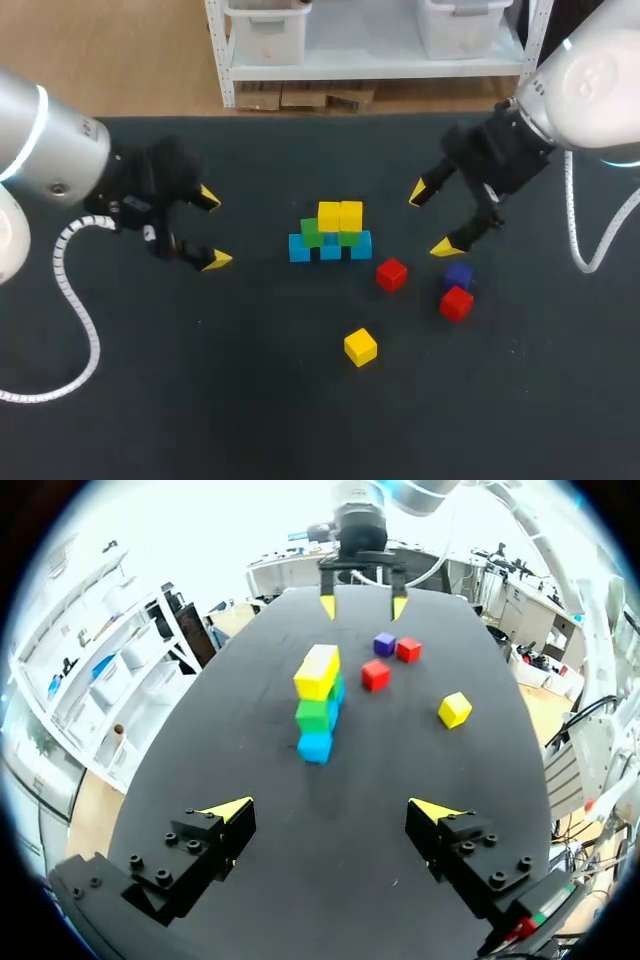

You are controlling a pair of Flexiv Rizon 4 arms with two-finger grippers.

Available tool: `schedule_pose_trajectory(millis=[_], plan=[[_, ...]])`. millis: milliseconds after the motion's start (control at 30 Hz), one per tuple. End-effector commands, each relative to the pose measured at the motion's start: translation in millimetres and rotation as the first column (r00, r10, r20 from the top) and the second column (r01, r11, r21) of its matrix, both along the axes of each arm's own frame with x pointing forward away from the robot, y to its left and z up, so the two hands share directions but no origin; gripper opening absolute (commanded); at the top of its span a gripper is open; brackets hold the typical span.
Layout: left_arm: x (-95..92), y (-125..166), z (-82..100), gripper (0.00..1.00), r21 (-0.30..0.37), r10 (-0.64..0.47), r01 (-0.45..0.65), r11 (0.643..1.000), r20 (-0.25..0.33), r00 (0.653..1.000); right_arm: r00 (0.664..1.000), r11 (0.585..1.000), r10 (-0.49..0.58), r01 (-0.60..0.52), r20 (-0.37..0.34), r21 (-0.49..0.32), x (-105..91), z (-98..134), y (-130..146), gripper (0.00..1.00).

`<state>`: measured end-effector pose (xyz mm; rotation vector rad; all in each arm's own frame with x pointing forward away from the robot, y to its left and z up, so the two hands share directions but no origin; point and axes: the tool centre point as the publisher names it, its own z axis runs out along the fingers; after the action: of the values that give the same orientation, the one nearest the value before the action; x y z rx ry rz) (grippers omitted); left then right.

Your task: Place the blue cubes, place green cubes on the blue cubes, place the yellow cubes on the green cubes, then place the red cubes on the yellow cubes, and place purple cube on the red cubes.

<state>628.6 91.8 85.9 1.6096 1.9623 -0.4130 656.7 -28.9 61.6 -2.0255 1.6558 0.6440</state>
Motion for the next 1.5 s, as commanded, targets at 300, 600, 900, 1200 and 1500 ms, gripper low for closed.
schedule_pose_trajectory(millis=[300,600,900,1200,1500], plan=[[-69.9,-56,4.2,1.0,0.025,0.199,-0.199,0.98,0.0,0.98,1.0,1.0,0.002,-0.002,-0.001,0.003,0.5,0,0,1.0],[-106.5,-96,-10.4,1.0,0.018,0.198,-0.198,0.98,-0.011,0.98,1.0,1.0,0.002,-0.002,-0.001,0.003,0.5,0,0,1.0],[-117.5,-122,-22.1,1.0,-0.015,0.172,-0.172,0.985,-0.043,0.984,1.0,1.0,0.002,-0.002,-0.001,0.003,0.5,0,0,1.0],[-128.9,-142,-32.0,1.0,-0.053,0.112,-0.118,0.992,-0.105,0.988,1.0,1.0,0.002,-0.002,-0.001,0.003,0.5,0,0,1.0],[-133.6,-146,-39.3,1.0,-0.035,0.11,-0.117,0.992,-0.162,0.981,1.0,1.0,0.002,-0.002,-0.001,0.003,0.5,0,0,1.0]])
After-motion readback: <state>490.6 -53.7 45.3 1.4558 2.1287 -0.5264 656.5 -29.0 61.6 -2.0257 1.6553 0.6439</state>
